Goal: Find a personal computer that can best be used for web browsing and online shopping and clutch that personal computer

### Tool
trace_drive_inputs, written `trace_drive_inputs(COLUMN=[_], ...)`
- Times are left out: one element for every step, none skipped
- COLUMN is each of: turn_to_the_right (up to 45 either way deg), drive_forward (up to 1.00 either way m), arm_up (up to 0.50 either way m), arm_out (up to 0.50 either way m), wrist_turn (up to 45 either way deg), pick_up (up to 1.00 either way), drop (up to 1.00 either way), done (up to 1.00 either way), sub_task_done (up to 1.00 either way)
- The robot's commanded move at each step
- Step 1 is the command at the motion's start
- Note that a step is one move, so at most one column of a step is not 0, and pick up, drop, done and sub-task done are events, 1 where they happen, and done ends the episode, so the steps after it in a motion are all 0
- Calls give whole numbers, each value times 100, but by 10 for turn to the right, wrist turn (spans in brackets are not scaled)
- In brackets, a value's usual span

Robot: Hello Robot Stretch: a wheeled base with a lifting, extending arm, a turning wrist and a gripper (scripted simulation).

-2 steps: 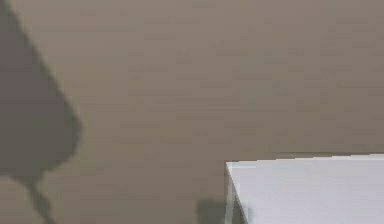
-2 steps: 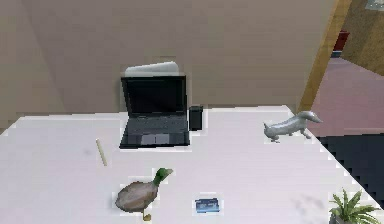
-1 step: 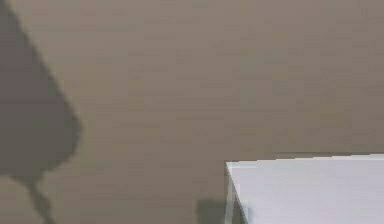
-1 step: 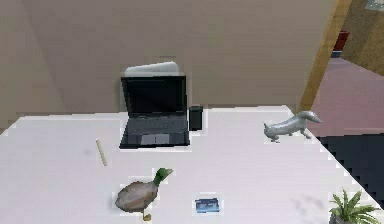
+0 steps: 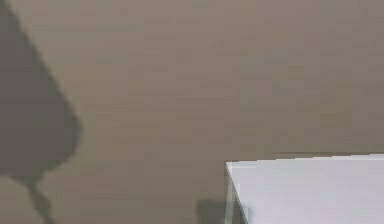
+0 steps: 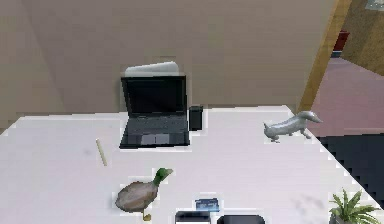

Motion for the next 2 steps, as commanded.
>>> trace_drive_inputs(turn_to_the_right=[0,0], drive_forward=[0,0], arm_up=[0,0], arm_out=[50,0], wrist_turn=[0,450], pick_up=[0,0], drop=[0,0], done=[0,0], sub_task_done=[0,0])
